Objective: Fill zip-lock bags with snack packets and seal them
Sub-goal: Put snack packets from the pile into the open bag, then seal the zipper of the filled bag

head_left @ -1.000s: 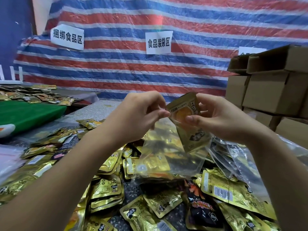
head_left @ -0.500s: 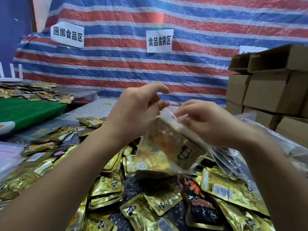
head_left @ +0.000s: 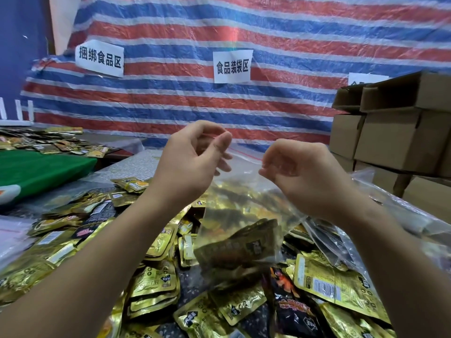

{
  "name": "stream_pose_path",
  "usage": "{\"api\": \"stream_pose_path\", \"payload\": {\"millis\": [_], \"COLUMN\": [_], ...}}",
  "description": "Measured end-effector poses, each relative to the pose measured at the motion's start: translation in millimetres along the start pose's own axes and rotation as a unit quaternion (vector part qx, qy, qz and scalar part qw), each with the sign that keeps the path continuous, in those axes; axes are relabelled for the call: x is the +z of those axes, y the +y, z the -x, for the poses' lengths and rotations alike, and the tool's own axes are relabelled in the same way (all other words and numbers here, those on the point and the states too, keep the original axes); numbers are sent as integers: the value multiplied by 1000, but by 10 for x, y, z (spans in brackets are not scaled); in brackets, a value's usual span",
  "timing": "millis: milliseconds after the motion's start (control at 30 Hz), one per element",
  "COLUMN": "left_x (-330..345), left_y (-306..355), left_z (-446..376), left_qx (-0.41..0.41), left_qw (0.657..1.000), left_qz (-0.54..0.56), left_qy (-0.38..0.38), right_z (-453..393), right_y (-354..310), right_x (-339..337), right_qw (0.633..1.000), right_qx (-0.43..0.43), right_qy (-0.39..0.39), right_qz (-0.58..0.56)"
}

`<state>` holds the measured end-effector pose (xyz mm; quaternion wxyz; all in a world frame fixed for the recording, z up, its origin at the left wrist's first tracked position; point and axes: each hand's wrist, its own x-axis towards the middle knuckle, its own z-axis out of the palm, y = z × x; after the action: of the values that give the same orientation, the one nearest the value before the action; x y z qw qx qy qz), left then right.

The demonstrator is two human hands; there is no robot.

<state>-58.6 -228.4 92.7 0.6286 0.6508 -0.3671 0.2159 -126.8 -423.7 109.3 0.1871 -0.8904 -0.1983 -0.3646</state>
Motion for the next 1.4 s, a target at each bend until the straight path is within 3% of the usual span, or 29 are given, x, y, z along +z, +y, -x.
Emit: {"api": "stream_pose_path", "payload": {"millis": [100, 167, 433, 700, 900, 1100, 1400], "left_x": [24, 39, 36, 124, 135, 115, 189], "left_y": [-47, -61, 130, 155, 160, 235, 211], "left_z": [-3, 0, 7, 57, 56, 69, 103], "left_qx": [-87, -100, 17, 33, -22, 19, 37], "left_qw": [995, 994, 1000, 998, 998, 997, 998], "left_qz": [-1, 0, 26, 24, 48, 71, 23], "left_qy": [-53, -53, -1, -37, -38, -21, -35], "right_z": [1, 3, -28, 11, -3, 7, 8], "right_y": [13, 12, -210, -368, -340, -380, -421], "right_x": [37, 58, -81, -15, -14, -96, -63], "right_qw": [1000, 1000, 994, 998, 996, 994, 993], "right_qx": [0, -1, -50, 50, 61, 29, 67], "right_qy": [11, 10, 90, -1, 46, 92, 44], "right_qz": [4, 1, 22, -37, -51, -58, -85]}}
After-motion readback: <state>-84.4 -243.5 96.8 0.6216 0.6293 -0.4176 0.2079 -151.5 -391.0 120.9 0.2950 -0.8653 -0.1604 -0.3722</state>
